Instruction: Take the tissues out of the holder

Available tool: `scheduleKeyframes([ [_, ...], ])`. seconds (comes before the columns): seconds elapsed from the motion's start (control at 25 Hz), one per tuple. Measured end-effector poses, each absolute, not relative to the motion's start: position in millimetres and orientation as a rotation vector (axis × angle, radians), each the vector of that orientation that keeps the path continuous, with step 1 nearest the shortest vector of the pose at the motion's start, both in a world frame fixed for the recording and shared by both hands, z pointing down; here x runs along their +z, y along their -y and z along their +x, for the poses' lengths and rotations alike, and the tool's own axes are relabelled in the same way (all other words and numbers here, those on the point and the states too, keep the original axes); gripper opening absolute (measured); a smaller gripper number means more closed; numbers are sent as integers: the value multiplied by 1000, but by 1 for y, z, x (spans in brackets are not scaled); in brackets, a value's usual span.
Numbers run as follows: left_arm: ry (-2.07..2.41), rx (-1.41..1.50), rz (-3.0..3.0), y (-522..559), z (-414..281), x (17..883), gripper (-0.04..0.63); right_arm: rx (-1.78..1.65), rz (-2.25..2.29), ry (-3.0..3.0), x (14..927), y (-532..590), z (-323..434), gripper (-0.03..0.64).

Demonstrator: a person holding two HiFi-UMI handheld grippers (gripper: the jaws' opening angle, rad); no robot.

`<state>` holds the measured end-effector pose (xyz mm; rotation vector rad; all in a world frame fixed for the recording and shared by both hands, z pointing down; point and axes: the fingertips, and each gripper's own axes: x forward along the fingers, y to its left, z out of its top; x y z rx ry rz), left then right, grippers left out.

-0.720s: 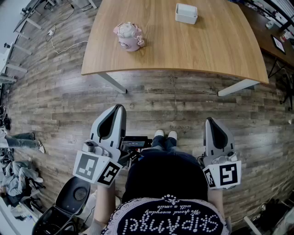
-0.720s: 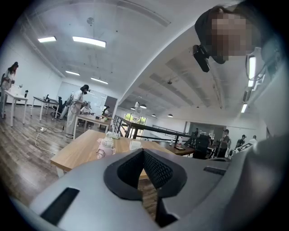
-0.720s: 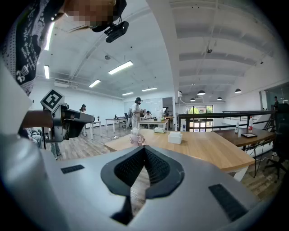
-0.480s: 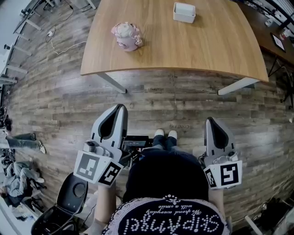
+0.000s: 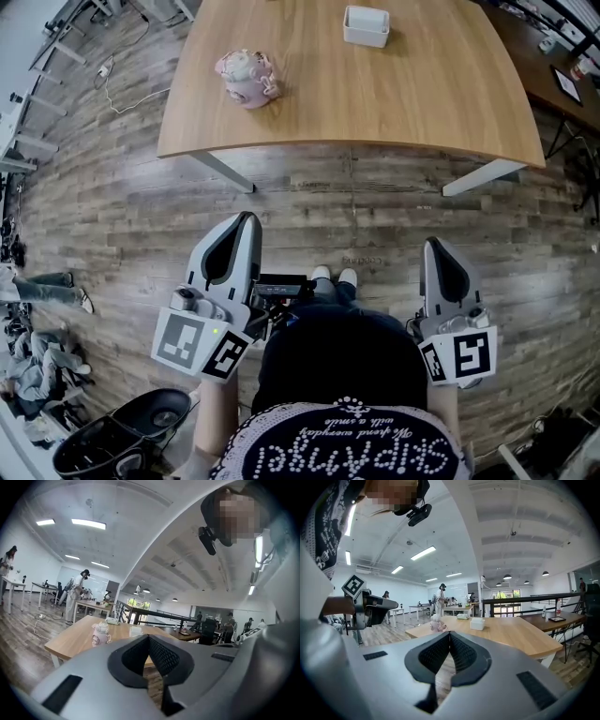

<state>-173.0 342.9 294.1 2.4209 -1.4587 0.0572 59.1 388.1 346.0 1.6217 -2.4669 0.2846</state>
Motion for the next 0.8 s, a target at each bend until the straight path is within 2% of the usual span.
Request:
scheduleKeyframes([
  [0.4,1330,142,2531,-344,-109,309,5,341,1598,2577,348,-371,72,12],
  [0.8,1273,164,2500,-294,-127,319,5,383,1636,2519,355,-324,55,12],
])
